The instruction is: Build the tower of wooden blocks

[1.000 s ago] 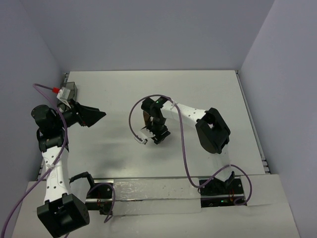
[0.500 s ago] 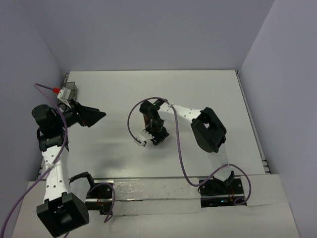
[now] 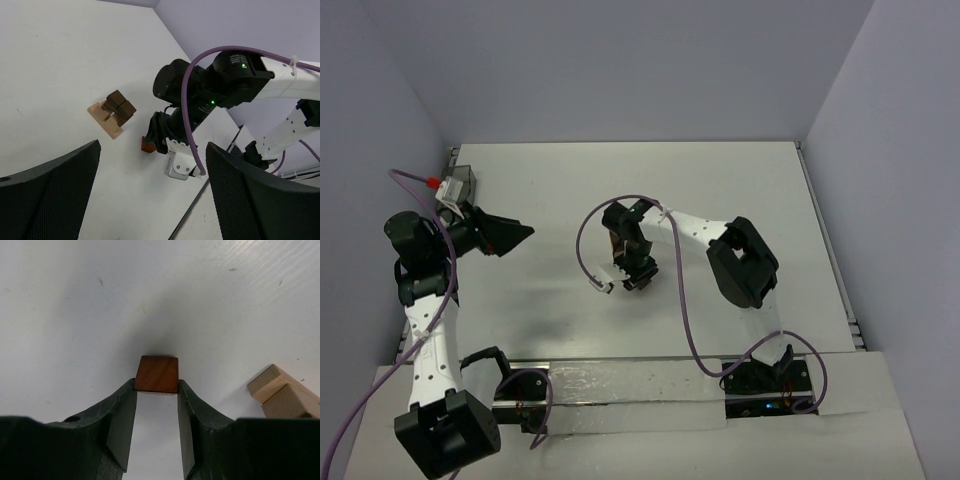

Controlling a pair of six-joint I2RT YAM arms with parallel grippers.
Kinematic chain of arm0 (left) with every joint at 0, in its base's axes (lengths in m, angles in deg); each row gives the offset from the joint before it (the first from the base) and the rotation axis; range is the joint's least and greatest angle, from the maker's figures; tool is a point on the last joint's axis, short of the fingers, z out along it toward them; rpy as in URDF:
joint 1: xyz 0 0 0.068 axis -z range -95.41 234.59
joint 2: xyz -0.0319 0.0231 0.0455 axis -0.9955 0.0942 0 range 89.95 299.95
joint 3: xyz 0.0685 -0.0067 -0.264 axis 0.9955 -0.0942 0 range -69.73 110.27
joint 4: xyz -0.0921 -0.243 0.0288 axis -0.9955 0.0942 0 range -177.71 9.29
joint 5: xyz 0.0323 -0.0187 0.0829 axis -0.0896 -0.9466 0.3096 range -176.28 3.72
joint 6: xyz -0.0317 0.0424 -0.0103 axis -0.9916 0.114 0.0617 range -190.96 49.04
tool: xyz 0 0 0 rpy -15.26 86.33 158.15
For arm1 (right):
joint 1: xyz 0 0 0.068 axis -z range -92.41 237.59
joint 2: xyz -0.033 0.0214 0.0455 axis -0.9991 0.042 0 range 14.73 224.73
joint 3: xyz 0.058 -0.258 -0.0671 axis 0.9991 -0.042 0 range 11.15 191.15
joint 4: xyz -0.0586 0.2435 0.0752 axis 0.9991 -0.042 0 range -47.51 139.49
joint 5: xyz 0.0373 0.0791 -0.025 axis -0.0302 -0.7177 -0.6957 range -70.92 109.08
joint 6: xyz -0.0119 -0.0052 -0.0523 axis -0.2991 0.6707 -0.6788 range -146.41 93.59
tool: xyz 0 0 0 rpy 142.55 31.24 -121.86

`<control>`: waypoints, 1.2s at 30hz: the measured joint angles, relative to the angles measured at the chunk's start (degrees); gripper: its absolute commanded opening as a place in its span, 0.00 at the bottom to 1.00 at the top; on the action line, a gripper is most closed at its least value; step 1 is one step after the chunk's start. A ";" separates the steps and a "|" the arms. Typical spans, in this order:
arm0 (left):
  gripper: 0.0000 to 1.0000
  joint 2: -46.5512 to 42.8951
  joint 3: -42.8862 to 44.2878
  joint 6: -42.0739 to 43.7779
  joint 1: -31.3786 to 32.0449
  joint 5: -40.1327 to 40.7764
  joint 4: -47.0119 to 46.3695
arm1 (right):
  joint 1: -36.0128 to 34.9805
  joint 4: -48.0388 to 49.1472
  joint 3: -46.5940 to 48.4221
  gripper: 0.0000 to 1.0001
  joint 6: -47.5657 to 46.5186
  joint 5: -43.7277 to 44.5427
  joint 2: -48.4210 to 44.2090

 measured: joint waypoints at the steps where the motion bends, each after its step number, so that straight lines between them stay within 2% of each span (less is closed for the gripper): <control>1: 0.91 -0.32 0.00 0.04 0.00 0.03 0.00 | 0.04 -0.75 0.04 0.14 0.90 -0.86 -0.58; 4: 0.90 -1.79 -0.03 0.75 0.07 0.27 0.01 | 0.76 -4.02 1.04 0.14 3.74 -4.90 -3.86; 8: 0.89 -5.30 -0.92 2.01 1.64 2.13 -0.51 | 4.49 -7.69 7.37 0.13 11.76 -19.42 -9.91; 12: 0.87 -10.09 -4.84 0.66 9.17 5.17 -4.46 | 10.58 -6.69 7.96 0.11 22.26 -35.14 -19.55; 16: 0.86 -10.97 -5.40 -0.59 21.54 8.64 -7.48 | 14.73 2.36 2.23 0.10 37.65 -48.10 -28.57; 18: 0.85 -10.50 -5.34 -2.37 26.16 10.07 -9.46 | 16.18 10.25 -2.19 0.09 47.95 -53.12 -31.99; 22: 0.82 -8.75 -4.95 -5.65 30.32 12.47 -12.71 | 17.78 22.30 -7.37 0.07 63.42 -59.00 -33.96; 25: 0.82 -5.88 -4.02 -9.89 35.13 15.27 -16.68 | 18.74 31.87 -10.89 0.07 74.97 -61.31 -34.02; 29: 0.79 -3.38 -3.63 -13.11 40.01 17.89 -19.60 | 19.75 49.92 -17.57 0.07 92.44 -62.19 -34.65; 30: 0.79 -3.03 -3.62 -13.76 40.75 18.43 -20.13 | 19.99 55.31 -19.30 0.07 97.34 -62.22 -34.76; 33: 0.78 -1.70 -3.08 -15.83 42.55 19.58 -22.09 | 21.13 84.28 -26.72 0.08 123.76 -61.64 -34.92; 36: 0.78 0.21 -2.23 -17.38 43.97 20.17 -23.19 | 22.20 108.23 -29.44 0.08 144.63 -60.88 -32.44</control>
